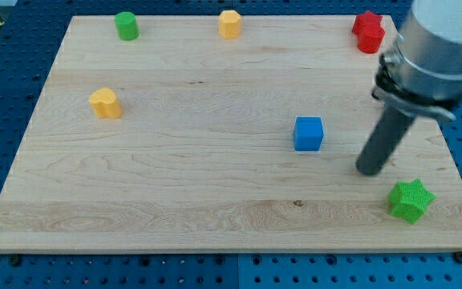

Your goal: Push the yellow hexagon horizontally to the yellow heart

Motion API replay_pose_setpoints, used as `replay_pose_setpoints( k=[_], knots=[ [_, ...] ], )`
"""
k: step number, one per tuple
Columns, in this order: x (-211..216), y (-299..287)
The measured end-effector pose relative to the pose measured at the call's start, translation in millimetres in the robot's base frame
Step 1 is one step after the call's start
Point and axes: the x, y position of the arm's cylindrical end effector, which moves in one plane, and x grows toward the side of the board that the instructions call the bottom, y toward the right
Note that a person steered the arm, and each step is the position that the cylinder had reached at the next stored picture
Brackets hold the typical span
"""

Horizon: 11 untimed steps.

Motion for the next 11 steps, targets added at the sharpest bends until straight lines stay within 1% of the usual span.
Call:
replay_pose_setpoints(
  k=[1, 3, 4, 5, 7, 8, 9, 10, 11],
  knots=[
    [-25.4, -3.7],
    [-26.1, -4.1],
    [-68.6, -6.7],
    [-118.2, -26.8],
    [-130.3, -32.9],
    [-169.7, -53.8],
    [-194.2, -64.4],
    [-202.8, -64.4],
    [-253.7, -70.0]
  ],
)
